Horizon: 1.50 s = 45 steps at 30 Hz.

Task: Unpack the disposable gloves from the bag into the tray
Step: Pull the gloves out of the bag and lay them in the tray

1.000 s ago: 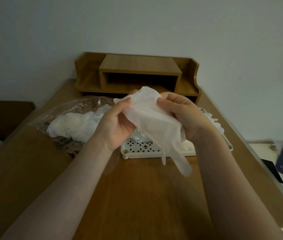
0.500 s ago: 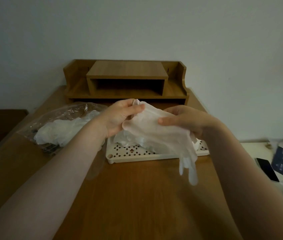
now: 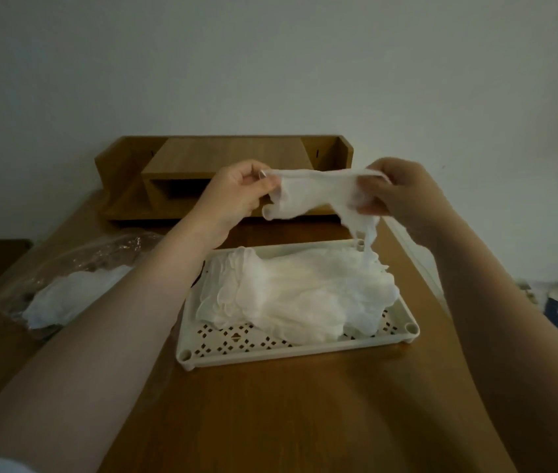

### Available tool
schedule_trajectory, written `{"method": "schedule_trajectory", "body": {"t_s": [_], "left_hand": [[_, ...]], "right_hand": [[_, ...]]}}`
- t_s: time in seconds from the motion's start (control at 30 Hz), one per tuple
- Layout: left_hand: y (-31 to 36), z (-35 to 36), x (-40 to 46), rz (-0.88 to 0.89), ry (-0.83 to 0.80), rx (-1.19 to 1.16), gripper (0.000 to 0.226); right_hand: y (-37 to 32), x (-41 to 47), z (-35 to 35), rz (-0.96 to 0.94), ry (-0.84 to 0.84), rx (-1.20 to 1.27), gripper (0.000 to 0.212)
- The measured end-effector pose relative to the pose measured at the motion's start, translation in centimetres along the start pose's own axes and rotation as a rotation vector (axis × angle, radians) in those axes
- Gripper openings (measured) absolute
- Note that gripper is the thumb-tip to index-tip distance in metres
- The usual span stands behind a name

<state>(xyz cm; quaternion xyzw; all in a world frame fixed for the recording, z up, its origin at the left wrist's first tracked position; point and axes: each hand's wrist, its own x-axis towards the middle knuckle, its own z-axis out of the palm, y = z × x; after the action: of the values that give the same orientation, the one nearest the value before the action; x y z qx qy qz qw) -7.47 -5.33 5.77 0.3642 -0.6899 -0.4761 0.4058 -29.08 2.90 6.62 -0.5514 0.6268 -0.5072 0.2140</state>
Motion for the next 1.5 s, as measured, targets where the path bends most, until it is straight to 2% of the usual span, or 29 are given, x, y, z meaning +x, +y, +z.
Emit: {"method": "schedule_trajectory", "body": {"t_s": [0.07, 0.13, 0.2, 0.3, 0.37, 0.43, 0.5, 0.63, 0.73, 0.8, 0.87, 0.93, 1.0, 1.07, 1.13, 1.2, 1.33, 1.5], "left_hand": [[-0.1, 0.1, -0.2, -0.006, -0.030, -0.070, 0.010], [-1.4, 0.1, -1.0, -0.047, -0.093, -0.044, 0.008], [-3.1, -0.5, -2.1, -0.026, -0.167, 0.168, 0.009], [-5.6, -1.8, -3.6, 0.006, -0.312, 0.547, 0.007], [-6.6, -2.4, -4.6, -0.001, -0.420, 0.711, 0.014], [-7.1, -2.6, -5.5, 0.035, -0.460, 0.814, 0.021], [-6.9, -2.7, -6.5, 0.087, -0.455, 0.872, 0.017], [-7.5, -2.9, -7.4, 0.145, -0.473, 0.998, 0.005], [-8.1, -2.7, -7.4, 0.116, -0.478, 1.121, 0.009], [-8.1, -2.2, -7.3, 0.044, -0.440, 1.191, 0.023], [-7.2, -1.2, -7.3, 0.017, -0.336, 1.255, 0.045], [-6.0, 0.3, -7.0, 0.145, -0.161, 1.388, 0.048], [-5.2, 2.4, -6.4, 0.313, -0.052, 1.333, 0.034], [-5.2, 4.4, -6.0, 0.328, -0.123, 1.142, 0.034], [-6.3, 5.4, -5.9, 0.153, -0.272, 0.979, 0.042], [-8.3, 5.1, -6.0, -0.008, -0.378, 1.010, 0.055], [-10.4, 4.0, -5.8, -0.105, -0.390, 1.223, 0.082], [-10.7, 3.6, -5.8, -0.190, -0.306, 1.264, 0.095]], "right_hand": [[-0.2, -0.2, 0.4, -0.170, 0.050, -0.222, 0.009], [0.7, -1.4, 1.2, -0.285, -0.019, -0.488, 0.006], [2.3, -2.9, 2.4, -0.302, -0.174, -0.657, 0.010], [4.0, -5.6, 4.3, -0.203, -0.401, -0.846, 0.021], [4.3, -6.9, 5.1, -0.200, -0.408, -0.906, 0.027], [4.1, -8.0, 5.5, -0.222, -0.340, -0.883, 0.030], [3.8, -8.7, 5.7, -0.224, -0.316, -0.876, 0.033], [3.8, -9.8, 6.4, -0.157, -0.389, -0.943, 0.035], [3.9, -10.0, 6.0, -0.070, -0.415, -0.951, 0.039], [3.7, -10.0, 5.7, -0.011, -0.437, -0.886, 0.034], [3.3, -9.8, 5.8, 0.002, -0.371, -0.785, 0.029], [3.2, -9.0, 6.3, -0.078, -0.166, -0.789, 0.039], [3.0, -7.9, 7.4, -0.207, -0.047, -0.905, 0.033], [3.8, -7.1, 8.8, -0.225, -0.188, -0.992, 0.024], [5.4, -6.9, 9.8, -0.132, -0.403, -1.002, 0.045], [6.7, -6.8, 9.8, -0.068, -0.519, -1.050, 0.061], [8.1, -6.5, 8.4, 0.053, -0.491, -1.154, 0.089], [9.1, -6.7, 7.4, 0.200, -0.436, -1.072, 0.113]]}}
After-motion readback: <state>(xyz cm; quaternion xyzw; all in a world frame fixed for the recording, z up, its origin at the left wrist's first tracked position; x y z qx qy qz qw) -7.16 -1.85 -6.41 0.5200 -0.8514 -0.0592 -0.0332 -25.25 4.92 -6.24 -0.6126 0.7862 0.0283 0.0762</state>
